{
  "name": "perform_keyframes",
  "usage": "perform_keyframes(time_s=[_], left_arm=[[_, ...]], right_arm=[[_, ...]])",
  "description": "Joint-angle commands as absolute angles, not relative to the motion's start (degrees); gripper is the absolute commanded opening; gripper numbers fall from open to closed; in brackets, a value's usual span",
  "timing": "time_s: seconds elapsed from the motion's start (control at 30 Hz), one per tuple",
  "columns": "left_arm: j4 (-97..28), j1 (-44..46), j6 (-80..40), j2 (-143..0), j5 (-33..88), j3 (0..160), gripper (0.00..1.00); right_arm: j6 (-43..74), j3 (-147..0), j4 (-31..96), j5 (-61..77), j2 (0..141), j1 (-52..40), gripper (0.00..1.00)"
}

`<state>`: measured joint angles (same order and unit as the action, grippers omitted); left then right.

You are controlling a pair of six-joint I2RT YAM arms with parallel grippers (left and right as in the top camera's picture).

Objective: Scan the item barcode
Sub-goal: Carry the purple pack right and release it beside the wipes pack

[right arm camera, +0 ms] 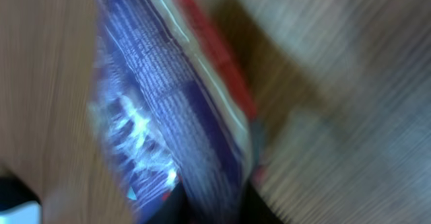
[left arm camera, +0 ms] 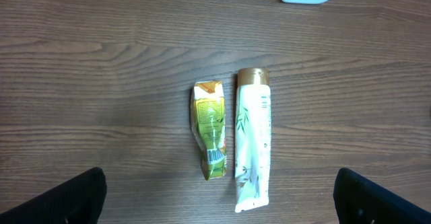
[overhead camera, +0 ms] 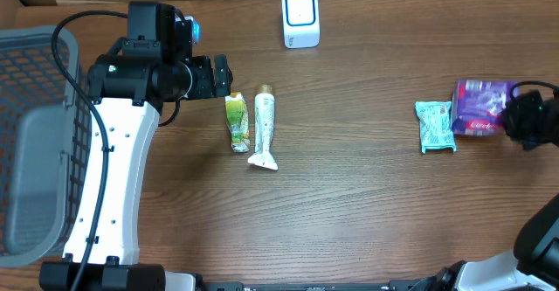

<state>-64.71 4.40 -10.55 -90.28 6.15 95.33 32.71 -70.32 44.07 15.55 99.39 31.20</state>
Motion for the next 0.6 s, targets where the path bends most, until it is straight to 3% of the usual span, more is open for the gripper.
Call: perform_keyframes(time_s=[0.0, 0.33, 0.57], left_arm=[[-64.51, 4.51, -10.31, -90.76, 5.89, 95.72, 0.99], [-64.49, 4.51, -10.28, -90.76, 5.91, 95.72, 1.0], [-64.51, 4.51, -10.31, -90.76, 5.91, 95.72, 1.0]], right_arm=[[33.34, -70.5, 43.53, 16.84, 98.56, 31.88, 0.55], [23.53, -78.63, 45.63, 30.02, 96.4, 30.52, 0.99], [20.49, -89.1, 52.51, 32.36, 94.98, 20.99, 1.0]])
